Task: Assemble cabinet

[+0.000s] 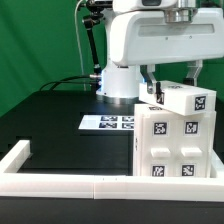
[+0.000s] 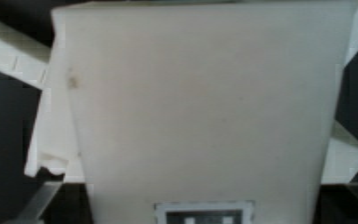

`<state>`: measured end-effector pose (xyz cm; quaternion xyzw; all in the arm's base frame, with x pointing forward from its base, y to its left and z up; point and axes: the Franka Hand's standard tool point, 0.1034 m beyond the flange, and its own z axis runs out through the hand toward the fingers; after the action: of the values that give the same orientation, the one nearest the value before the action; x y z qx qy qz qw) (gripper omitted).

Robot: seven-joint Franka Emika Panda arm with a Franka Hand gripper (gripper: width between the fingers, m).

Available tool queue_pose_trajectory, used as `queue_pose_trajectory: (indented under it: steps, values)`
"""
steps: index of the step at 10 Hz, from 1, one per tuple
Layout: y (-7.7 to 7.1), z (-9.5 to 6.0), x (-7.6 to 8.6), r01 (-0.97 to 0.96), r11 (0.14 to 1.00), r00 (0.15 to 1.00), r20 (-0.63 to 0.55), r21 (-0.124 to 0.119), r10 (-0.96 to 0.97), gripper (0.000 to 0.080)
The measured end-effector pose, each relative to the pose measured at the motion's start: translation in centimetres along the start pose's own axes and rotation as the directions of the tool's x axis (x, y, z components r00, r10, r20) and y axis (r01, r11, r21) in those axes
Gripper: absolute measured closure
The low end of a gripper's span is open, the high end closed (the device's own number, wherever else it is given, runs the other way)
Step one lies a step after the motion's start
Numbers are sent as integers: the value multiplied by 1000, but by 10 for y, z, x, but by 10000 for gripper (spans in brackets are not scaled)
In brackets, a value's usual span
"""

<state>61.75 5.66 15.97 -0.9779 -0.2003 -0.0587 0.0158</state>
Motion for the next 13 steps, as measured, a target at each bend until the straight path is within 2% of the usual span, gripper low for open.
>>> queue_pose_trajectory:
  steps: [5,8,10,12,13]
  values:
    - [-1,0,0,-309,951,951,0,1,309,240]
    - [-13,0,-2,-616,788,787,-33,13,616,240]
    - [-17,0,-4,-770,636,634,-56,41,771,240]
    - [-17,0,-2,-860,505,502,-56,79,863,240]
    - [-17,0,-2,-886,456,454,-50,85,890,240]
